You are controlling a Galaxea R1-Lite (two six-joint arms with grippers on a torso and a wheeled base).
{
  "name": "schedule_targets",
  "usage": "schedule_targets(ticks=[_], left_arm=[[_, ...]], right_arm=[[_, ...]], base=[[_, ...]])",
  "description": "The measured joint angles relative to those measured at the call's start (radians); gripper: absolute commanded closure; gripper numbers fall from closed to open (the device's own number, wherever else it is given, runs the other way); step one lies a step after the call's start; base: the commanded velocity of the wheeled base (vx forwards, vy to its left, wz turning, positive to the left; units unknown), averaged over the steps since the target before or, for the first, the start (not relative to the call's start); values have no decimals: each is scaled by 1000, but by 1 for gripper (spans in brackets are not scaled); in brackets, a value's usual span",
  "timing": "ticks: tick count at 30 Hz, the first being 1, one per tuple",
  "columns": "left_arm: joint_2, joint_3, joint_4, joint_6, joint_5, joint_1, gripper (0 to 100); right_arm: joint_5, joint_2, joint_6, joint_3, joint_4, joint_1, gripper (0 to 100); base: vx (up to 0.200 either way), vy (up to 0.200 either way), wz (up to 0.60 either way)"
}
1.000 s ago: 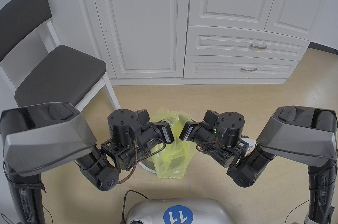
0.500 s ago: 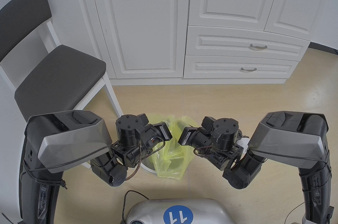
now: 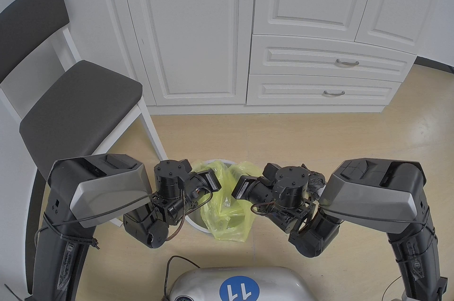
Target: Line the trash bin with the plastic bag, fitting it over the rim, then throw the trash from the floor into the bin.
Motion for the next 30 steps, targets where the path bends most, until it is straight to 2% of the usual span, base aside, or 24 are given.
schedule_targets(ticks=[6, 15, 24, 30], left_arm=[[-15, 75, -9, 0, 0, 30, 100], [-46, 210, -114, 6, 1, 60, 100], [-54, 232, -117, 14, 1, 67, 100], [-61, 235, -117, 16, 4, 57, 100]], right_arm=[[5, 15, 2, -47, 67, 48, 100], [34, 56, 6, -152, 175, 129, 100], [103, 126, 60, -288, 313, 46, 100], [124, 169, 66, -404, 415, 4, 100]], base=[[0, 0, 0], [0, 0, 0], [0, 0, 0], [0, 0, 0]])
